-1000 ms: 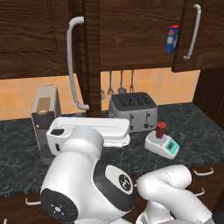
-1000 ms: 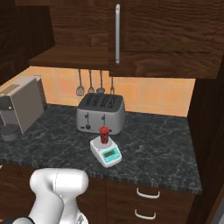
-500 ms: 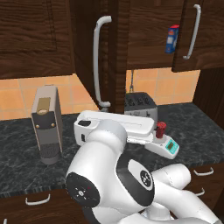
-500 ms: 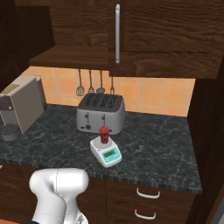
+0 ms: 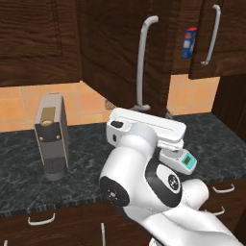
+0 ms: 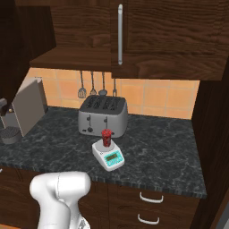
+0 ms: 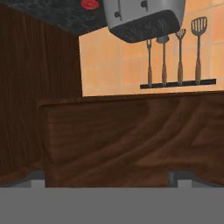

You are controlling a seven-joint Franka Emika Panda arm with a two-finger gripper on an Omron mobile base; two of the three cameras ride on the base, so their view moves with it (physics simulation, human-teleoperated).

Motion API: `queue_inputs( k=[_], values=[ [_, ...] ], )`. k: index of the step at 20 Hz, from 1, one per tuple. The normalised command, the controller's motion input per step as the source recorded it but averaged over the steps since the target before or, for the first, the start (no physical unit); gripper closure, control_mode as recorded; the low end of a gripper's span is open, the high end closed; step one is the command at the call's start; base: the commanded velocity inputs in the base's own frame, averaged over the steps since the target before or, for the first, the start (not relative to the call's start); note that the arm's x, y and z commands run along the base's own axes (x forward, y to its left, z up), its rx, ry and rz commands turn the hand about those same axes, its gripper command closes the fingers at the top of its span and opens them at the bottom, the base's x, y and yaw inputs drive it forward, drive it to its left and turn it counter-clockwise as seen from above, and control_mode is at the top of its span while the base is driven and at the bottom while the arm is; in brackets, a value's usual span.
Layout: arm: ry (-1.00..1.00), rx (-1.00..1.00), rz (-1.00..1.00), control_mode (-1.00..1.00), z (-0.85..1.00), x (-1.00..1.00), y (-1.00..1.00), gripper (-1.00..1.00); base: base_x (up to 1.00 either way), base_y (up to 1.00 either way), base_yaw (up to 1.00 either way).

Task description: Pick the yogurt and place it on the digital scale for weighing, and close the cabinet.

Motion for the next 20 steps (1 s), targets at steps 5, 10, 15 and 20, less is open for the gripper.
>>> queue_inputs(
  k=[5, 10, 15, 20],
  values=[
    [-0.10, 0.00, -0.02, -1.00, -0.09, 0.72, -0.62, -1.00, 0.00, 0.00, 0.00],
    [-0.13, 0.00, -0.07, -1.00, -0.08, 0.65, -0.69, -1.00, 0.00, 0.00, 0.00],
    [-0.15, 0.00, -0.01, -1.00, -0.17, 0.65, -0.64, -1.00, 0.00, 0.00, 0.00],
    [-0.10, 0.00, -0.07, -1.00, -0.11, 0.79, -0.88, -1.00, 0.00, 0.00, 0.00]
  ],
)
